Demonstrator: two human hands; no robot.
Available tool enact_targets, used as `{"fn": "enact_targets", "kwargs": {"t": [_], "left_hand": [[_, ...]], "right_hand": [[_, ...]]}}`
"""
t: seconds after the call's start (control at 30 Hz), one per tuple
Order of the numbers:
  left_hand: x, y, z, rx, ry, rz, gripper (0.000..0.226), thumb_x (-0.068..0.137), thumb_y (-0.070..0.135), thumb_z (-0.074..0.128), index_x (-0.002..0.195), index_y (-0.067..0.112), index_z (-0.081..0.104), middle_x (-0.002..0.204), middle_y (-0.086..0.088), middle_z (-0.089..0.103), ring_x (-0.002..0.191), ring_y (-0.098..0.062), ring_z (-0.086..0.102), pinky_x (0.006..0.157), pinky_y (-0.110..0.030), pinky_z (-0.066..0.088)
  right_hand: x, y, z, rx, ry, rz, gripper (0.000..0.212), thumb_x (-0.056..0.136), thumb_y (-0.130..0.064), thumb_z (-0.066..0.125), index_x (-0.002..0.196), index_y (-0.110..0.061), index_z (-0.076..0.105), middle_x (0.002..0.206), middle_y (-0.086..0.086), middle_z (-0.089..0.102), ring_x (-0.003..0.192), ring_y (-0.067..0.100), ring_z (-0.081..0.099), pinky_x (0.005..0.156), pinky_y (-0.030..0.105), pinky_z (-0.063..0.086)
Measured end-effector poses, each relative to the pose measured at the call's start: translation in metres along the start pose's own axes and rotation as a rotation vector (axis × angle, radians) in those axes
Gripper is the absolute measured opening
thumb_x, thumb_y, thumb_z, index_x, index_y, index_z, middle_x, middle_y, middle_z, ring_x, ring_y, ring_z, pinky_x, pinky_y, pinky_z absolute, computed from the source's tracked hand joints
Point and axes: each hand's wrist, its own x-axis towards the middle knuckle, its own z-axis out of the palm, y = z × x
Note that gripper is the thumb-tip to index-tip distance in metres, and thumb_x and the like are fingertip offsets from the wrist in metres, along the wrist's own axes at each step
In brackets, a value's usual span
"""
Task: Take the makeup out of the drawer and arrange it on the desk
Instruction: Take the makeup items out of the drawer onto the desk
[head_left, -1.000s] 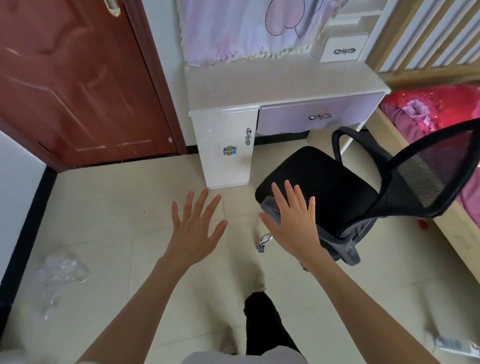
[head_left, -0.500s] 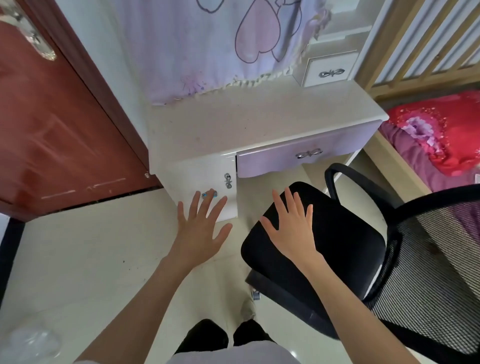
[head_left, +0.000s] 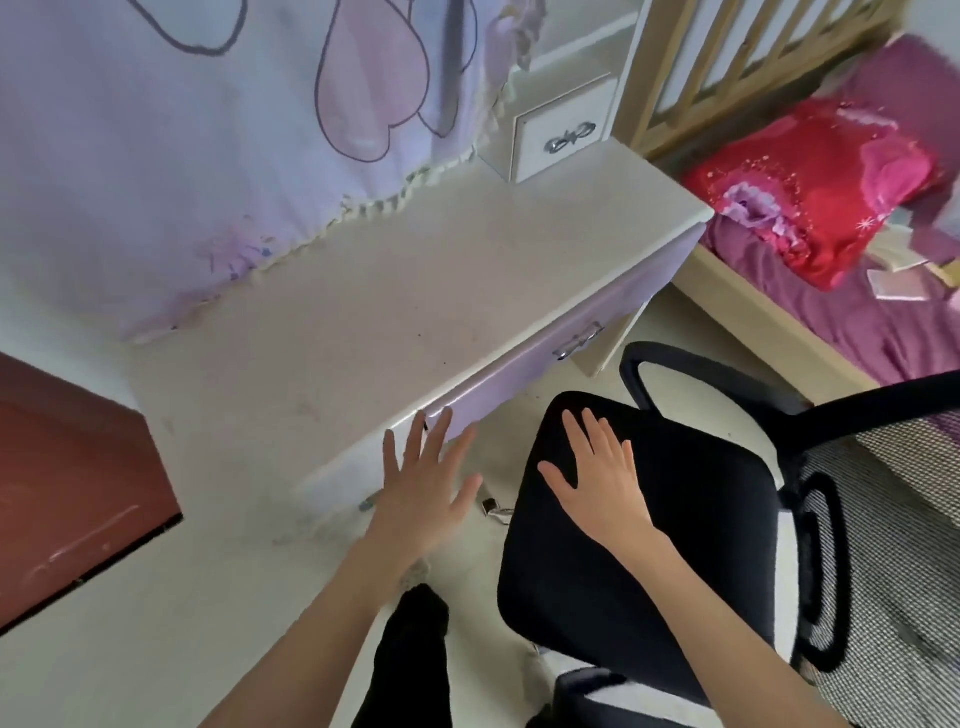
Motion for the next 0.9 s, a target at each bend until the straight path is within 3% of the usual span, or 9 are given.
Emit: {"fn": "enact_targets", "kwargs": {"t": [0.2, 0.27, 0.33, 0.43, 0.5, 0.57, 0.67, 0.77, 0.9], "left_hand": [[0.088, -0.05, -0.026, 0.05, 0.006, 0.126, 0.057, 0.097, 0.043, 0.027, 0.148, 0.032, 0.004, 0.157, 0.002, -0.005, 0.144, -0.026, -0.009, 0.113, -0.05, -0.006], [0.116, -0.055, -0.028, 0.074, -0.008, 0.185, 0.055, 0.098, 0.042, 0.024, 0.148, 0.03, 0.005, 0.157, 0.0, -0.003, 0.144, -0.028, -0.007, 0.114, -0.05, -0.003], [0.144, -0.053, -0.024, 0.078, -0.02, 0.231, 0.053, 0.099, 0.04, 0.023, 0.148, 0.029, 0.007, 0.157, 0.0, -0.002, 0.144, -0.028, -0.006, 0.114, -0.05, -0.002], [0.189, -0.04, -0.01, 0.07, -0.024, 0.284, 0.05, 0.1, 0.037, 0.022, 0.148, 0.028, 0.009, 0.157, 0.0, -0.002, 0.144, -0.027, -0.006, 0.114, -0.049, -0.001], [0.218, -0.028, -0.001, 0.076, -0.011, 0.308, 0.048, 0.1, 0.033, 0.021, 0.147, 0.028, 0.012, 0.157, -0.001, 0.0, 0.144, -0.027, -0.003, 0.115, -0.048, 0.001], [0.24, -0.02, 0.008, 0.038, -0.011, 0.26, 0.048, 0.099, 0.031, 0.021, 0.146, 0.028, 0.016, 0.157, -0.003, 0.002, 0.143, -0.028, 0.0, 0.114, -0.047, 0.001], [0.253, -0.021, 0.023, 0.105, 0.04, 0.247, 0.048, 0.099, 0.031, 0.018, 0.147, 0.029, 0.019, 0.157, -0.006, 0.005, 0.144, -0.03, 0.003, 0.115, -0.049, -0.001], [0.255, -0.023, 0.027, 0.117, 0.102, 0.265, 0.048, 0.097, 0.031, 0.02, 0.143, 0.026, 0.033, 0.154, -0.009, 0.022, 0.141, -0.033, 0.018, 0.114, -0.051, 0.008], [0.258, -0.022, 0.03, 0.095, 0.146, 0.267, 0.046, 0.096, 0.03, 0.024, 0.14, 0.027, 0.039, 0.152, -0.008, 0.028, 0.14, -0.032, 0.022, 0.114, -0.051, 0.012]], "right_hand": [[0.063, -0.03, 0.012, 0.042, -0.055, 0.133, 0.069, 0.096, -0.048, 0.037, 0.15, -0.02, 0.005, 0.158, 0.005, 0.003, 0.146, 0.022, -0.003, 0.116, 0.041, -0.001], [0.084, -0.032, 0.017, 0.175, -0.056, 0.186, 0.067, 0.097, -0.044, 0.04, 0.15, -0.017, 0.009, 0.158, 0.005, 0.007, 0.146, 0.021, 0.001, 0.117, 0.038, 0.004], [0.109, -0.032, 0.02, 0.502, -0.056, 0.352, 0.061, 0.097, -0.038, 0.043, 0.149, -0.015, 0.018, 0.155, 0.006, 0.02, 0.144, 0.022, 0.015, 0.114, 0.033, 0.015], [0.15, -0.02, 0.021, 1.239, -0.046, 0.773, 0.047, 0.099, -0.028, 0.041, 0.141, -0.006, 0.035, 0.137, 0.013, 0.047, 0.126, 0.029, 0.045, 0.106, 0.037, 0.034], [0.173, -0.005, 0.027, 1.589, 0.034, 0.907, 0.044, 0.1, -0.025, 0.04, 0.139, -0.005, 0.036, 0.131, 0.013, 0.051, 0.116, 0.028, 0.052, 0.103, 0.038, 0.041], [0.195, 0.011, 0.035, 1.68, 0.096, 0.935, 0.041, 0.1, -0.024, 0.04, 0.137, -0.005, 0.038, 0.132, 0.013, 0.049, 0.109, 0.024, 0.052, 0.099, 0.036, 0.042], [0.226, 0.031, 0.044, 1.783, 0.16, 0.961, 0.036, 0.099, -0.022, 0.042, 0.132, -0.006, 0.042, 0.111, 0.008, 0.053, 0.102, 0.022, 0.052, 0.098, 0.037, 0.042], [0.25, 0.047, 0.048, 1.832, 0.201, 0.962, 0.018, 0.098, -0.011, 0.041, 0.107, -0.001, 0.053, 0.088, 0.006, 0.055, 0.084, 0.019, 0.056, 0.1, 0.037, 0.044], [0.268, 0.055, 0.052, 1.982, 0.254, 0.963, 0.016, 0.097, -0.013, 0.045, 0.085, -0.008, 0.055, 0.083, 0.008, 0.058, 0.077, 0.02, 0.058, 0.099, 0.038, 0.046]]}}
